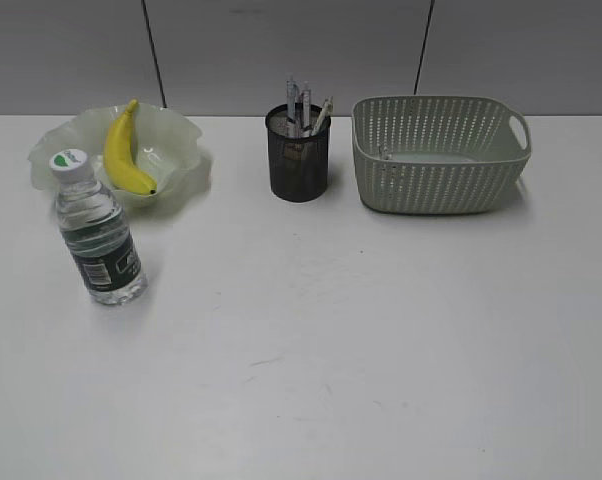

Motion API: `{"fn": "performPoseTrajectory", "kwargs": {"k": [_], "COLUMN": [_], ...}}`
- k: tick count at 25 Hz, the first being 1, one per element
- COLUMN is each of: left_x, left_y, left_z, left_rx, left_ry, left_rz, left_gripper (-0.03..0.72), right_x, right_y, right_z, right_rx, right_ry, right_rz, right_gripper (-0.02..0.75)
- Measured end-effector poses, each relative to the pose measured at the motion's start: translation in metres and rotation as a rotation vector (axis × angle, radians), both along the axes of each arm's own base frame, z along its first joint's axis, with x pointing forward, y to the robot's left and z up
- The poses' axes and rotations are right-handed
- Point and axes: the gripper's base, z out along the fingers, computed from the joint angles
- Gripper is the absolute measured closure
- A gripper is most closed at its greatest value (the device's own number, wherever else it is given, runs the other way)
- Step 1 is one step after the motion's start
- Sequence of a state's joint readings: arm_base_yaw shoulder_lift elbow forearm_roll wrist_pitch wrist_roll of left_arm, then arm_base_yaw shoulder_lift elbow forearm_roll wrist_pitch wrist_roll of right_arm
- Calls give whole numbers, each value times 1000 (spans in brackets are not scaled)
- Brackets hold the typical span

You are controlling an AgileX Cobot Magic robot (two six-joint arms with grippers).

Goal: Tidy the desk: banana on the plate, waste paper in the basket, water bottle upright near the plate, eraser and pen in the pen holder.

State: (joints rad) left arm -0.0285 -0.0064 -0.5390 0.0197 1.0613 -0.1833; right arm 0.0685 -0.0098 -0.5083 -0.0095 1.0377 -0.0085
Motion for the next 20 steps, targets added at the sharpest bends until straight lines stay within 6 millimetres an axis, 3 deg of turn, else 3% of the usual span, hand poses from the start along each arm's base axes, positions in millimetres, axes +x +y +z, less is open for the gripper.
{"fn": "performPoseTrajectory", "kwargs": {"k": [20], "left_x": [0], "left_y": [0], "left_z": [0], "left_rx": [0], "left_ry": [0], "left_rz": [0], "left_gripper": [374], "right_x": [0], "right_y": [0], "right_z": [0], "right_rx": [0], "right_ry": [0], "right_rz": [0], "right_gripper": [238]}}
